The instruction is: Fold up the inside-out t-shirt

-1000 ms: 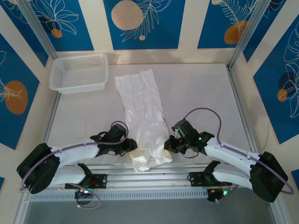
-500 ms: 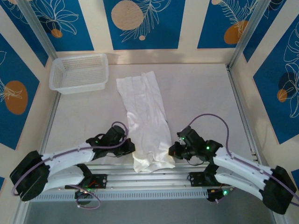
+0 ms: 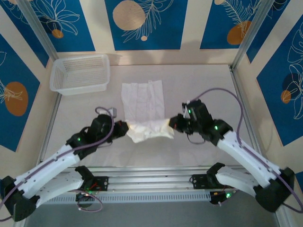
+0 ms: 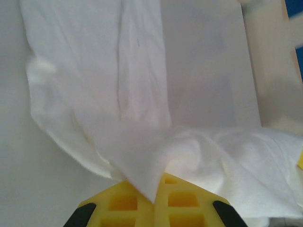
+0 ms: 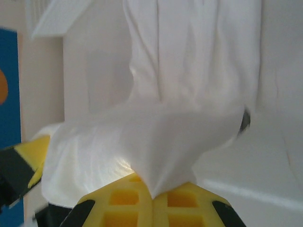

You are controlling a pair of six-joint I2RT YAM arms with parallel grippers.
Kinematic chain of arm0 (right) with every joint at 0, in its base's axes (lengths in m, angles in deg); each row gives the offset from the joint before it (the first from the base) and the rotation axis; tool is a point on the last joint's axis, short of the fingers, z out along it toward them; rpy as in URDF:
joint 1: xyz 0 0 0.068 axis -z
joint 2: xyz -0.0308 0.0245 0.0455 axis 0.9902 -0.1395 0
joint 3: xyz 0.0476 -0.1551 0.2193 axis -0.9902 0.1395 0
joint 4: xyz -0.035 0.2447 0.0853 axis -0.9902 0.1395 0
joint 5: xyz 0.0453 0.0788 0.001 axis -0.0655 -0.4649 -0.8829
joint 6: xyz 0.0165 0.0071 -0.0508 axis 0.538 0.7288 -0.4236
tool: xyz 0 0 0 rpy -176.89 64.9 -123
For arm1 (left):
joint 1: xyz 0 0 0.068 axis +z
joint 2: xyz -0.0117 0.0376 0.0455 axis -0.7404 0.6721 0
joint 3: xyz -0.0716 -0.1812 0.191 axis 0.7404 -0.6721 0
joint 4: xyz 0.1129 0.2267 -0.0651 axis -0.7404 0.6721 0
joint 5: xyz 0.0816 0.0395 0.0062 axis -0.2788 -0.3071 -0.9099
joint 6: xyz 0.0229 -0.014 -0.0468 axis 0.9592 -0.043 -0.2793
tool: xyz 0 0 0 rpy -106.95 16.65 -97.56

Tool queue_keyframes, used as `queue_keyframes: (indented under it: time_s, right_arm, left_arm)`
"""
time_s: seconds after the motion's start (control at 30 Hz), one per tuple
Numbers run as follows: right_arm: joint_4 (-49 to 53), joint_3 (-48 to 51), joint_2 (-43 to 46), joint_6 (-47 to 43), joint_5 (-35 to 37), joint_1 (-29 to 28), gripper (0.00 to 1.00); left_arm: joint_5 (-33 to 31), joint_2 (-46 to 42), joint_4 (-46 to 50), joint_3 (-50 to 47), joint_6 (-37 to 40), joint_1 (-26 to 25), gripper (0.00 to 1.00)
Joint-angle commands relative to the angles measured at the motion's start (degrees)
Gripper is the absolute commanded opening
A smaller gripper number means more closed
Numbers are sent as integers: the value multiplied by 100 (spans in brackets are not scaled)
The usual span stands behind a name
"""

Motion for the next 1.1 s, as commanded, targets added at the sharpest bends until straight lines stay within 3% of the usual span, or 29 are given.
queue_keyframes:
  time_s: [0.0, 0.13, 0.27, 0.53, 0.57, 0.6, 0.63, 0.73, 0.77, 0.83, 0.9, 0.93, 0.97, 1.0, 1.07]
  right_arm:
    - [-453, -872, -906, -510, -60, 479, 0]
    - [-427, -2043, -2156, -703, -203, 760, 0]
    - [-478, -2994, -3236, -917, -454, 948, 0]
    - [-338, -4648, -5141, -1333, -554, 1294, 0]
    - [-251, -4884, -5371, -1389, -599, 1318, 0]
    - [-117, -5156, -5671, -1421, -650, 1344, 4]
    - [29, -5479, -5971, -1470, -740, 1372, 14]
    - [551, -6638, -6759, -1863, -689, 1465, 36]
    - [800, -7058, -6965, -1952, -541, 1513, 39]
    - [1025, -7476, -7129, -2048, -603, 1627, 45]
    - [967, -7357, -6946, -2187, -761, 1754, 49]
    - [896, -7152, -6788, -2224, -789, 1803, 55]
    - [743, -6803, -6591, -2257, -845, 1834, 93]
    - [517, -6314, -6302, -2275, -921, 1872, 100]
    - [-7, -5121, -5712, -2213, -1189, 1886, 99]
  left_arm:
    - [97, 855, -413, 570, 701, 868, 0]
    - [415, 2050, -767, 1282, 1125, 1532, 0]
    - [867, 3145, -1252, 1688, 935, 2038, 0]
    - [534, 4700, -1361, 2570, 995, 2479, 0]
    - [579, 4879, -1338, 2705, 1043, 2521, 7]
    - [645, 5098, -1328, 2912, 1164, 2570, 22]
    - [700, 5338, -1245, 3164, 1339, 2590, 37]
    - [835, 5761, -1478, 3508, 1713, 2632, 65]
    - [866, 5782, -1715, 3436, 1681, 2672, 74]
    - [1087, 5759, -1996, 3347, 1573, 2791, 86]
    - [1354, 5605, -2057, 3290, 1655, 2867, 90]
    - [1444, 5464, -1984, 3247, 1768, 2875, 92]
    - [1494, 5322, -1920, 3153, 1843, 2868, 92]
    - [1605, 5137, -1915, 2956, 1863, 2862, 93]
    - [1755, 4714, -1985, 2415, 1813, 2834, 93]
